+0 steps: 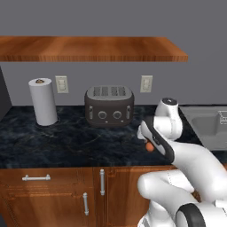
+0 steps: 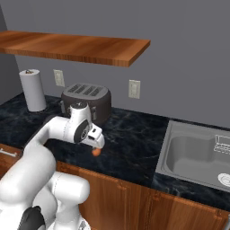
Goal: Gather the eggs and milk located in the vicinity of the sink area and place them right next to the bowl.
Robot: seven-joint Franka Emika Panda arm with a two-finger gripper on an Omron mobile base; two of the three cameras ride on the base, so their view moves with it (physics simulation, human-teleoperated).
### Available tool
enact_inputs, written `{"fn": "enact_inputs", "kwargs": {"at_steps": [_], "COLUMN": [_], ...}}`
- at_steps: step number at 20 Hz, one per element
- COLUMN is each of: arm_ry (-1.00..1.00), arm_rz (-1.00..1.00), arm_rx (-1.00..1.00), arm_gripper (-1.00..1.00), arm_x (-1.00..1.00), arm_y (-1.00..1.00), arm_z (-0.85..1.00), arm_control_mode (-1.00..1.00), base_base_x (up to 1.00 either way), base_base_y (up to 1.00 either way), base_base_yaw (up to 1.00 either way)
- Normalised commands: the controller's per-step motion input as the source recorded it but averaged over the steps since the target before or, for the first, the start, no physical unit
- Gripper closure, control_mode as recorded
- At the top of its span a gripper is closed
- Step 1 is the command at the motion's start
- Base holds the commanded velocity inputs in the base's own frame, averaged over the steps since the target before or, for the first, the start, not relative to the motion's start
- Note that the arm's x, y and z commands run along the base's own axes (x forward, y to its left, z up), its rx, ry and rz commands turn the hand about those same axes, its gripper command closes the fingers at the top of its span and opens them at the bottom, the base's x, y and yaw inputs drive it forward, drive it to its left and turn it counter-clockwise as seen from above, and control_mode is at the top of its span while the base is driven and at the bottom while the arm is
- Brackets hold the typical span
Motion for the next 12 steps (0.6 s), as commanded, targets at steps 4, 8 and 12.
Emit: {"fn": "enact_inputs", "kwargs": {"at_steps": [4,8,12], "arm_ry": [0.01,0.0,0.0], "arm_rz": [0.0,0.0,0.0], "arm_rx": [-0.01,-0.03,-0.03], "arm_gripper": [-1.0,-1.0,-1.0], "arm_x": [0.15,0.1,0.1], "arm_y": [-0.04,-0.02,0.0], "arm_z": [-0.31,-0.39,-0.36], "arm_control_mode": [-1.0,-1.0,-1.0], "base_base_x": [0.0,0.0,0.0], "base_base_y": [0.0,0.0,0.0], "base_base_yaw": [0.0,0.0,0.0]}}
